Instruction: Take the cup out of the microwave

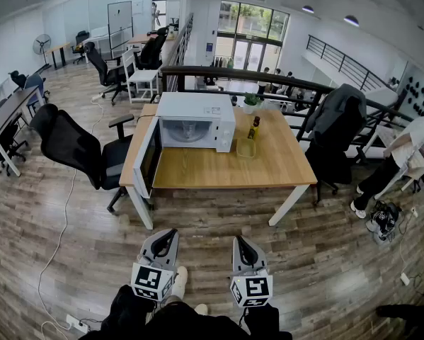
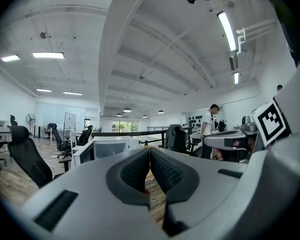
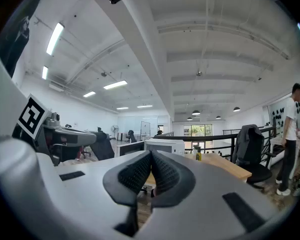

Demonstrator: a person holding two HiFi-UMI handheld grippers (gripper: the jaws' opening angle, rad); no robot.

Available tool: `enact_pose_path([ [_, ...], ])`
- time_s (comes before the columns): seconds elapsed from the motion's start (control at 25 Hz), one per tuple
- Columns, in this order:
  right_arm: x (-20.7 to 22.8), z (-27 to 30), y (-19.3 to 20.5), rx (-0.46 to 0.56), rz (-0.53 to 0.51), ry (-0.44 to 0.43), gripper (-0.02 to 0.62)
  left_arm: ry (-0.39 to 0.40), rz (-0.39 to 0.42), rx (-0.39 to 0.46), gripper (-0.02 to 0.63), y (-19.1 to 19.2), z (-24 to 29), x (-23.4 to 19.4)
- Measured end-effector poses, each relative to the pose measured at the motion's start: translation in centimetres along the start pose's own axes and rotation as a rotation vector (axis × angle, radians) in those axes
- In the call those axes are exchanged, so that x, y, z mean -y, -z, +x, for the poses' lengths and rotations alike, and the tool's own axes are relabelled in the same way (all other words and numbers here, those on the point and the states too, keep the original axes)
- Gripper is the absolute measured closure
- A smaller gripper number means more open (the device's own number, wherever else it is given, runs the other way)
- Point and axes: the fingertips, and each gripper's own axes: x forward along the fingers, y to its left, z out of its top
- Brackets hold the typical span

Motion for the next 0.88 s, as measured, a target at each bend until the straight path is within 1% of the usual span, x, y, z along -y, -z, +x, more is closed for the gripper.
enact_pose_path([
  [0.52,0.4,3.1,0.7,-0.010,0.012,-0.008,0.580,-0.006,-0.011,-0.018,0.581,0.9,2.3,-1.8],
  [0.88,2.6,8.2,1.6,-0.029,0.038,-0.006,0.580,-0.006,-0.011,-0.045,0.581,1.2,7.1,-4.3],
])
